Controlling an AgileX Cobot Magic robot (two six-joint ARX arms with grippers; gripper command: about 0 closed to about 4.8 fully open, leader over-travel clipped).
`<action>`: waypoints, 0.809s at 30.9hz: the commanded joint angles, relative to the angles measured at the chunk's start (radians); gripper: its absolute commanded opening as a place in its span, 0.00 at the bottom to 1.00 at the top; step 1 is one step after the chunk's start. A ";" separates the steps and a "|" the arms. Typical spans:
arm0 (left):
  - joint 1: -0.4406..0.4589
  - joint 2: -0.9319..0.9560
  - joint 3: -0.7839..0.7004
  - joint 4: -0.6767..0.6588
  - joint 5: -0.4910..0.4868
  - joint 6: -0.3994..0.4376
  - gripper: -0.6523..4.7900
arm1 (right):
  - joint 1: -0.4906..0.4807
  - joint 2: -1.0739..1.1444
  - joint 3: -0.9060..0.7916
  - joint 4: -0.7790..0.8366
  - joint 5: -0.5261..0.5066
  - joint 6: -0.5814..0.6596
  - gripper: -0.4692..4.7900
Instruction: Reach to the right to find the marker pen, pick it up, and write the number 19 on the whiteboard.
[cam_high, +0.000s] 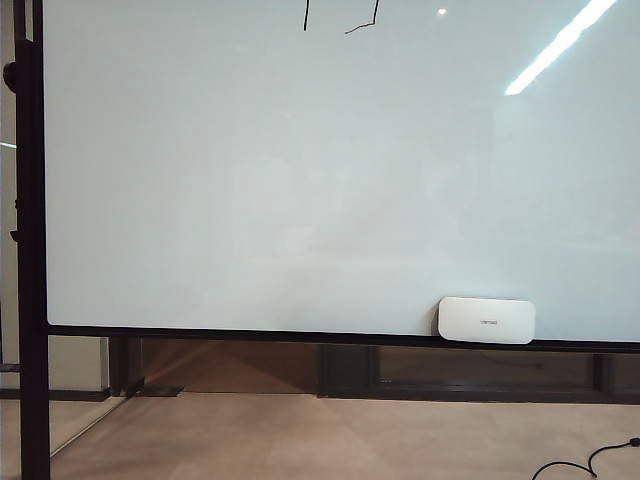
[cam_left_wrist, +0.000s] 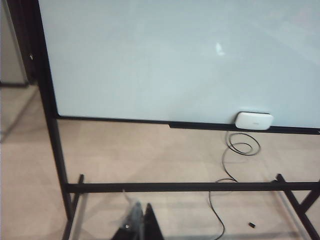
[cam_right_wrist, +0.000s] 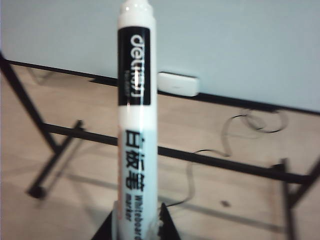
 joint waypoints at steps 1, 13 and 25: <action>0.005 0.000 -0.047 0.084 0.005 -0.037 0.11 | -0.002 -0.005 -0.109 0.164 -0.076 0.072 0.09; 0.061 0.000 -0.302 0.320 0.006 -0.089 0.11 | -0.001 -0.009 -0.410 0.428 -0.105 0.084 0.09; 0.066 0.000 -0.686 0.866 0.009 -0.203 0.11 | 0.000 -0.008 -0.708 0.892 -0.105 0.084 0.09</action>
